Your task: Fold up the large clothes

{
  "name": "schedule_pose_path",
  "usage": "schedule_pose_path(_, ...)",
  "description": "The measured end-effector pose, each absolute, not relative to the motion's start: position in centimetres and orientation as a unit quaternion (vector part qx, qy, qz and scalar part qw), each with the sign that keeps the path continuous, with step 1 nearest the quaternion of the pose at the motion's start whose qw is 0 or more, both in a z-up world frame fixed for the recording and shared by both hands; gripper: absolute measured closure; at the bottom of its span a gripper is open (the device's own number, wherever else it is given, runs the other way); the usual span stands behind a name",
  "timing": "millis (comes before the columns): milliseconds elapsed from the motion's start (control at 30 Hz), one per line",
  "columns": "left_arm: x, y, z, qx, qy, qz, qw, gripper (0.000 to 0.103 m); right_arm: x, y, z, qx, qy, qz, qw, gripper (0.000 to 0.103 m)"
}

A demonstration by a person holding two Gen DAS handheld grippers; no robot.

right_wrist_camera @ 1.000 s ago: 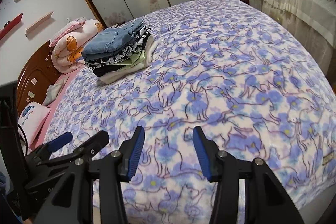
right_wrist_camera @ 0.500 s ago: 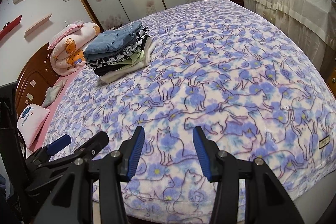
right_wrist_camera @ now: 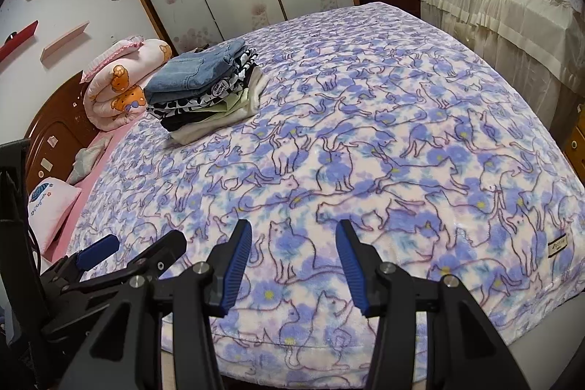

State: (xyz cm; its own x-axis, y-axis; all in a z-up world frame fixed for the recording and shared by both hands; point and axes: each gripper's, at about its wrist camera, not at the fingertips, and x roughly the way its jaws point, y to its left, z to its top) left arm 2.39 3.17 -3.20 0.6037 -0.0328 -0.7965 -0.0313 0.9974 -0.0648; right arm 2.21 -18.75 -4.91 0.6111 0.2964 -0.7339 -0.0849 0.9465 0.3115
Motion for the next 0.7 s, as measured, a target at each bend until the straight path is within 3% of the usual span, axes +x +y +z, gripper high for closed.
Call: schedule_pose_path(700,1.73,3.5,-3.72,-0.048,0.451,-0.001,0.891,0.001,1.78,-18.24,-4.95,0.121,0.427,0.107,0.89,0.055)
